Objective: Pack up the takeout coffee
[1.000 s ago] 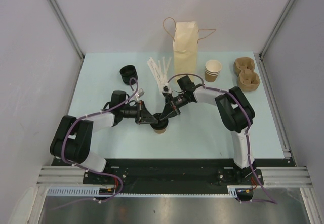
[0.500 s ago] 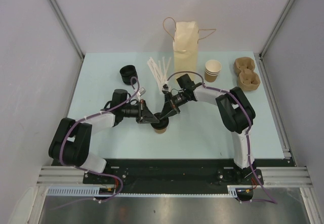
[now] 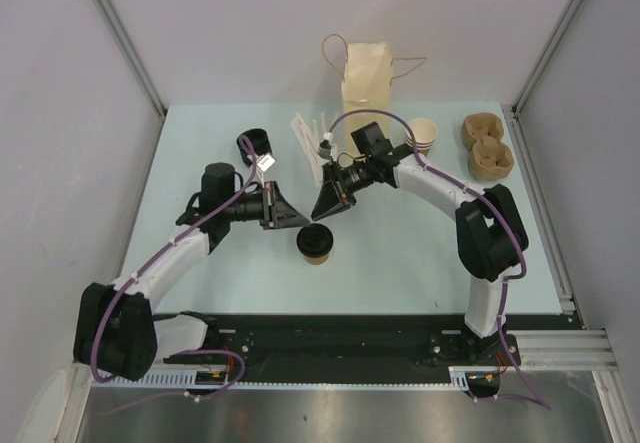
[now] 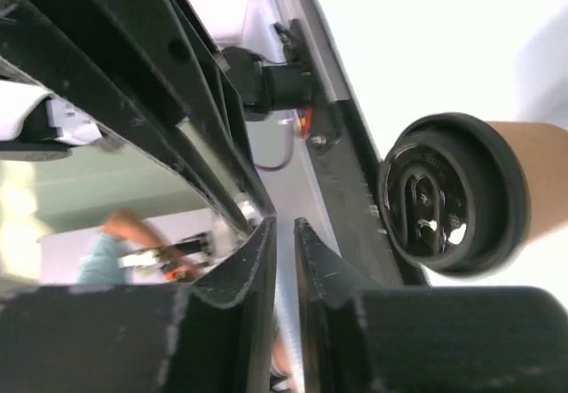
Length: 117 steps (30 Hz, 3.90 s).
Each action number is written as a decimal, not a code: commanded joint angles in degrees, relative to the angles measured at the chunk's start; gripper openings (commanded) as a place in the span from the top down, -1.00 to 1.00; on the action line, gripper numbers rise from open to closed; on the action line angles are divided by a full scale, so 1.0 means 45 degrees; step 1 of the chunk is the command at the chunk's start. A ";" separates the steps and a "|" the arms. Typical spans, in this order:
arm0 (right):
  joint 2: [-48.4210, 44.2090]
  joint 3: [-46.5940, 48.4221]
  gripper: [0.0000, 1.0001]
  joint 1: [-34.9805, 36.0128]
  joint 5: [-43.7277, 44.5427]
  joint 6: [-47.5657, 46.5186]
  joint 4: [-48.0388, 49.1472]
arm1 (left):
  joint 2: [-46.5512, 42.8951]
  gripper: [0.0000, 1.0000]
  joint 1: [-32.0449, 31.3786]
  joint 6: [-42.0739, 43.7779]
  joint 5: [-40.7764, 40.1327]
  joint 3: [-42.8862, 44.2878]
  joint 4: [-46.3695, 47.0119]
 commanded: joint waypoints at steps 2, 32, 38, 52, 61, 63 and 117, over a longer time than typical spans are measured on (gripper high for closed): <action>-0.0835 0.0348 0.56 -0.0164 0.2413 -0.2982 -0.3392 | -0.1174 0.39 0.0169 0.1893 -0.1458 -0.0012 -0.2827; 0.0161 -0.0511 0.39 -0.0262 0.3745 -0.2477 -0.3081 | 0.0876 0.02 -0.4752 0.8514 -0.9250 0.4069 -0.6500; 0.0317 -0.0570 0.39 -0.0398 0.3627 -0.2418 -0.3042 | 0.1090 -0.05 -0.5299 0.9120 -1.0286 0.4206 -0.6616; 0.0844 -0.0570 0.42 -0.0399 0.3588 -0.2262 -0.2788 | 0.1735 -0.03 -0.5554 0.9472 -1.0150 0.3620 -0.6656; 0.1449 -0.0570 0.49 -0.0242 0.4406 -0.2515 -0.2846 | 0.2105 0.05 -0.5534 0.9355 -0.9936 0.3484 -0.6695; 0.1781 -0.0570 0.58 -0.0262 0.4583 -0.2632 -0.3041 | 0.2164 0.07 -0.5534 0.9394 -0.9974 0.3386 -0.6714; -0.0815 -0.1117 0.50 -0.0789 0.3567 -0.3394 -0.3979 | 0.2613 0.19 -0.5710 0.9316 -0.9486 0.3444 -0.6695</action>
